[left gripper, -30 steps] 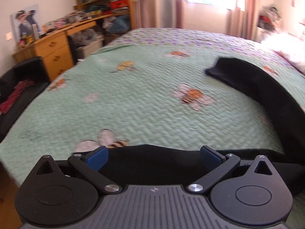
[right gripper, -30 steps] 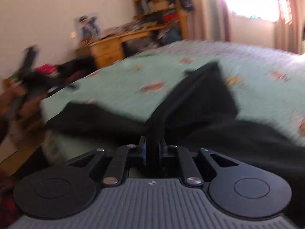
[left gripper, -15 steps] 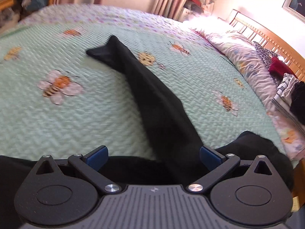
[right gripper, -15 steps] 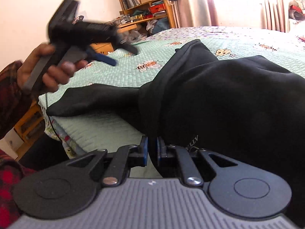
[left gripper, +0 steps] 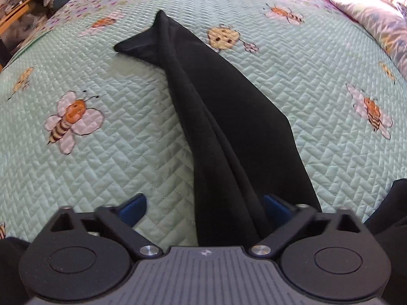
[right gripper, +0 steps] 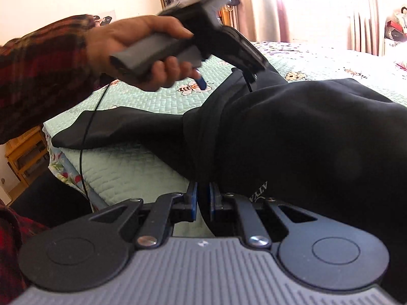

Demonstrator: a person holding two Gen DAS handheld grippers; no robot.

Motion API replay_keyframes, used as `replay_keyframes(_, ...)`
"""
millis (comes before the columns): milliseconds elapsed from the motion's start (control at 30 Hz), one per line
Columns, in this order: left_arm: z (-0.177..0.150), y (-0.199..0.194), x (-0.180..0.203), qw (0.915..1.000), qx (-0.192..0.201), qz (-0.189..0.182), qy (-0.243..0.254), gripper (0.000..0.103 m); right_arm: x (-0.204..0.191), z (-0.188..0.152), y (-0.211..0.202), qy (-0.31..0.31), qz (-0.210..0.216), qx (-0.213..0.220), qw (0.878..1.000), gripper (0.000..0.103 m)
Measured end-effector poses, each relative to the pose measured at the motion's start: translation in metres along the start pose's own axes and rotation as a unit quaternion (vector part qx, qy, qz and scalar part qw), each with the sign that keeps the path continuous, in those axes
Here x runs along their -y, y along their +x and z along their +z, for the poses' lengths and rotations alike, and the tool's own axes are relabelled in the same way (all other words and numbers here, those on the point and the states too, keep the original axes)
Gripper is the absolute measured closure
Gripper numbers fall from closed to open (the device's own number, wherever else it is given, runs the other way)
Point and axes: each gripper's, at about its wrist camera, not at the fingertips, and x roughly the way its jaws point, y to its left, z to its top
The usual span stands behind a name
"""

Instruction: Fold clothes

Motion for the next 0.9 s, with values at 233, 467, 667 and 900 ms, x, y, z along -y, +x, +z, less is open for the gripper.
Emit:
replay_keyframes(233,0.000,-0.035,-0.030,0.9886,0.097,-0.075,-0.087,0.097,0.005,-0.007,-0.018,0.034,-0.022,0.052,0.998,0.087)
replay_keyframes(467,-0.006,-0.150,-0.065,0.9468,0.271,-0.126,-0.120,0.097,0.054,-0.022,-0.108,0.175,-0.098,0.169,0.965,0.068)
replay_keyframes(667,-0.032,-0.192,-0.071,0.9323,0.322,-0.128,-0.104,0.097,0.073,-0.051,-0.153,0.227,-0.188,0.151,0.943,0.037)
replay_keyframes(900,-0.063,-0.171,-0.100,0.9349,0.310,-0.113,-0.130,0.096,0.084,-0.082,-0.128,0.274,-0.175,0.102,0.940,0.035)
